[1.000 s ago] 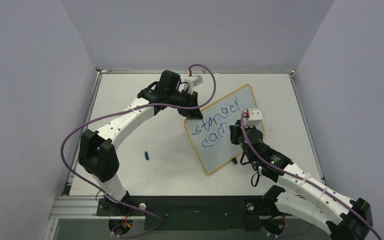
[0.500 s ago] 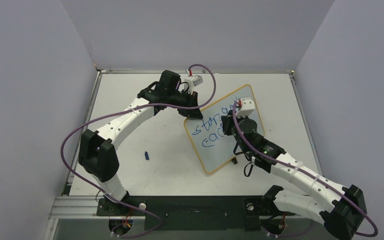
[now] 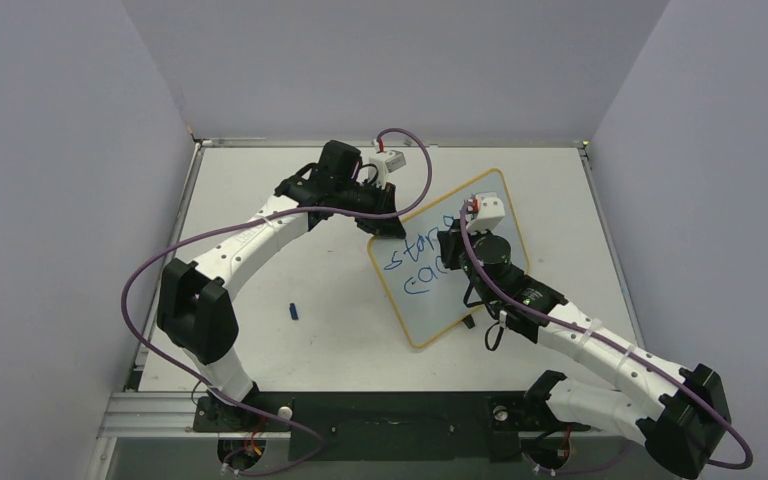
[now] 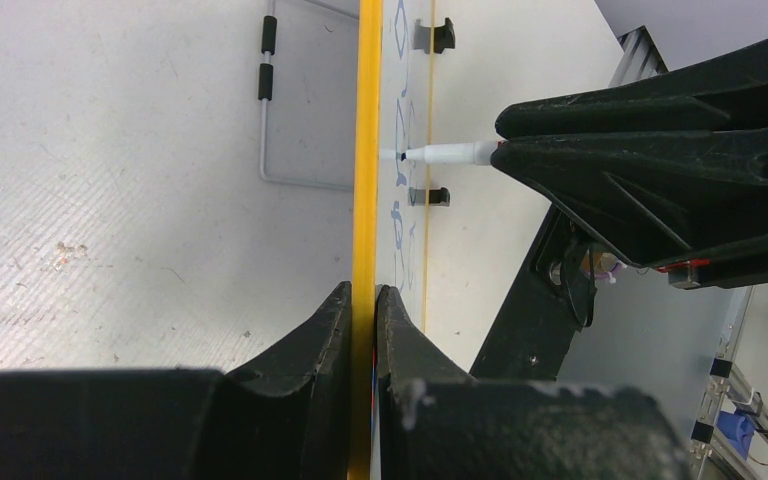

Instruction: Write a sentence on the whiteboard

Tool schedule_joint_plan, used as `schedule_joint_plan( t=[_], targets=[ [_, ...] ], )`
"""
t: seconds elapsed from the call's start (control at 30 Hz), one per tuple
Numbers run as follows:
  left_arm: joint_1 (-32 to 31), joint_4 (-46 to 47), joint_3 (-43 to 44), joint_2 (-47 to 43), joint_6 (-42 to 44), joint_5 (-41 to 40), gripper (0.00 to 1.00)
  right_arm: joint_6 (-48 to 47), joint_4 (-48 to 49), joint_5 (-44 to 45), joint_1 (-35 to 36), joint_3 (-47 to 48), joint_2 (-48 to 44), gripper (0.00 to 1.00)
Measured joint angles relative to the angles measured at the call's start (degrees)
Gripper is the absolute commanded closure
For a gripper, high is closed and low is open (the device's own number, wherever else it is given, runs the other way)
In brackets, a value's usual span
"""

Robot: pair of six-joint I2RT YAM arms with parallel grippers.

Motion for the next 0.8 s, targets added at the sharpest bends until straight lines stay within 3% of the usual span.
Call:
schedule_joint_plan(
  t=[0.8],
  targets=[
    [0.00, -0.02, 0.00, 0.00, 0.02, -0.26, 1.00, 0.81, 1.22, 3.48, 0.00, -5.60, -2.99, 1.00]
  ],
)
